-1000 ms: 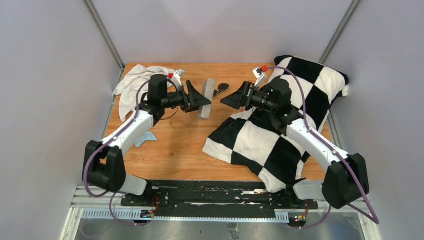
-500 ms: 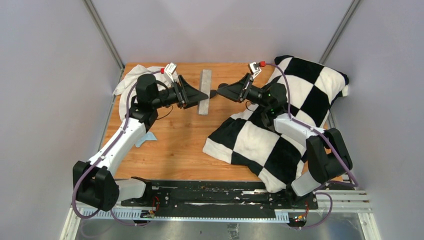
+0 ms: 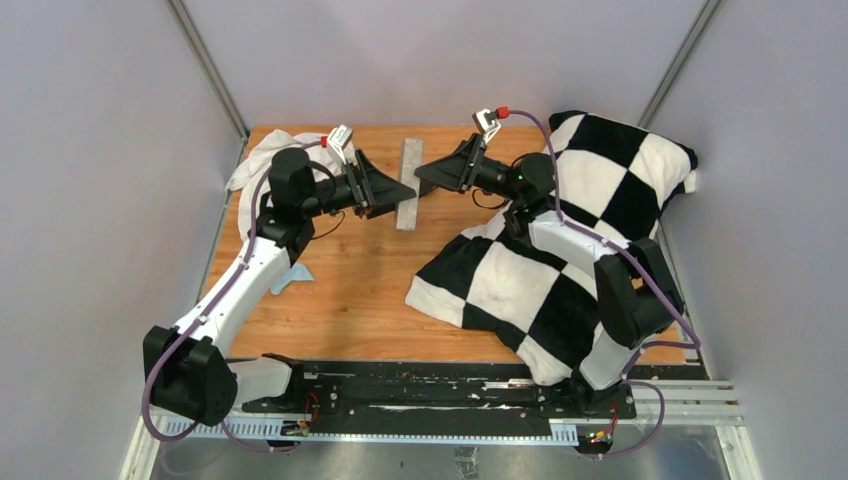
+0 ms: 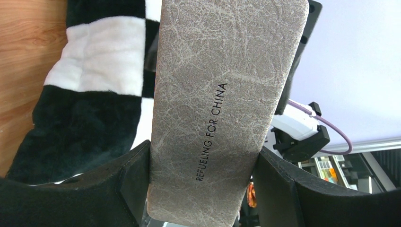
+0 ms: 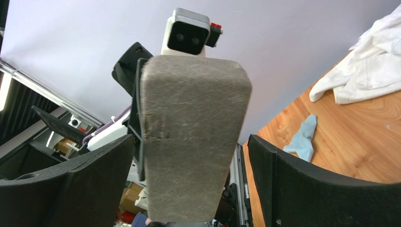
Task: Organize the sunglasses
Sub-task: Open the sunglasses case.
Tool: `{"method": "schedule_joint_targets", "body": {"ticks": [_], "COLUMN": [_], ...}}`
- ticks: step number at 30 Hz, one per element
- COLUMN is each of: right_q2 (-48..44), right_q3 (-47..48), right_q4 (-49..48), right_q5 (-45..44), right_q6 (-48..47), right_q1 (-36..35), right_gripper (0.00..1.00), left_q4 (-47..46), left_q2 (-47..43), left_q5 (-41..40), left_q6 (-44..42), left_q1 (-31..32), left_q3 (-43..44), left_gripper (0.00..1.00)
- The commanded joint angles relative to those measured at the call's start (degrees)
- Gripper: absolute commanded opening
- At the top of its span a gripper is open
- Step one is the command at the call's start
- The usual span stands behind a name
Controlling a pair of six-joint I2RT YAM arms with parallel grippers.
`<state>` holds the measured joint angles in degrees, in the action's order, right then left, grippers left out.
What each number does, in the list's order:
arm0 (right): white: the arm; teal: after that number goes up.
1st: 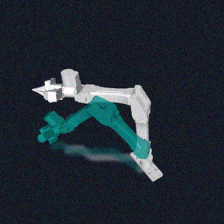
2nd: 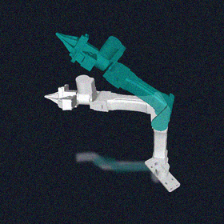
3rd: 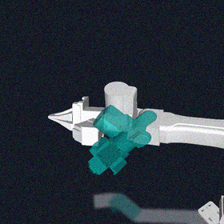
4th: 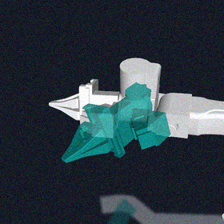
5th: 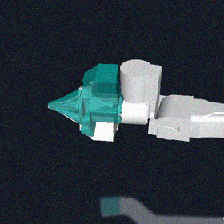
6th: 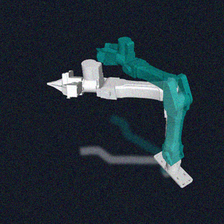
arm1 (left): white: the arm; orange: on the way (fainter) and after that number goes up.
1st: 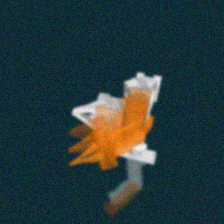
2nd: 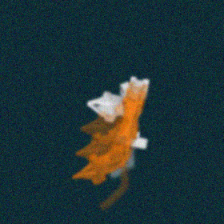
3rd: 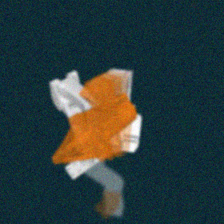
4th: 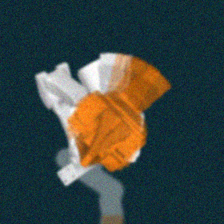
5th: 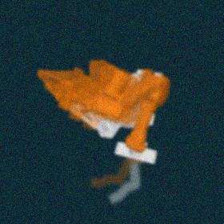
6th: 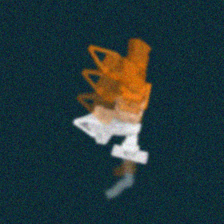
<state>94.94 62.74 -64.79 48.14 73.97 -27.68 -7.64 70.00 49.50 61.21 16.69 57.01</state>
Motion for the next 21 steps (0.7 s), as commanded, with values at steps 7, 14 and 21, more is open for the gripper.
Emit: {"method": "schedule_joint_targets", "body": {"ticks": [7,14,21], "right_q2": [6.6,12.3,14.7], "right_q3": [4.3,5.8,5.4], "right_q4": [-10.0,-22.1,-26.6], "right_q5": [2.4,2.0,1.5], "right_q6": [6.4,17.6,22.2], "right_q1": [-1.9,-2.3,-2.3], "right_gripper": [0.94,0.51,0.27], "left_q4": [-2.0,-2.1,-8.8], "left_q2": [-2.7,-3.6,-5.7], "left_q5": [1.9,1.8,1.2], "left_q6": [1.9,1.9,4.6], "left_q1": [0.4,0.5,0.4], "left_q3": [3.8,3.7,3.7], "left_gripper": [0.00,0.00,0.00]}}
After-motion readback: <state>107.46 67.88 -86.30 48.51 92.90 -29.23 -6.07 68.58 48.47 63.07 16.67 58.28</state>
